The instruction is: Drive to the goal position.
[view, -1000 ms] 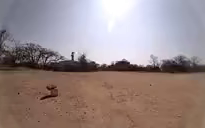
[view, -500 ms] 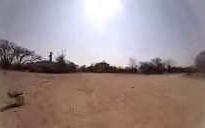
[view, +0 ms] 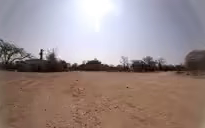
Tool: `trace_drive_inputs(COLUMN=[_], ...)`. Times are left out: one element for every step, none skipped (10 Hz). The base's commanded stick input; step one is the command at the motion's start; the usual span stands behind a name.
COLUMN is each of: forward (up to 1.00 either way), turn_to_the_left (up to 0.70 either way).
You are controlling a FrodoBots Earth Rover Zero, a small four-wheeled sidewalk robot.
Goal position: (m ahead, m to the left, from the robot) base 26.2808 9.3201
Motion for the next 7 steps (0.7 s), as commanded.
trace_drive_inputs(forward=[1.00, 1.00, 1.00, 1.00, 1.00, 1.00, 1.00], turn_to_the_left=[0.00, 0.00, 0.00, 0.00, 0.00, 0.00, 0.00])
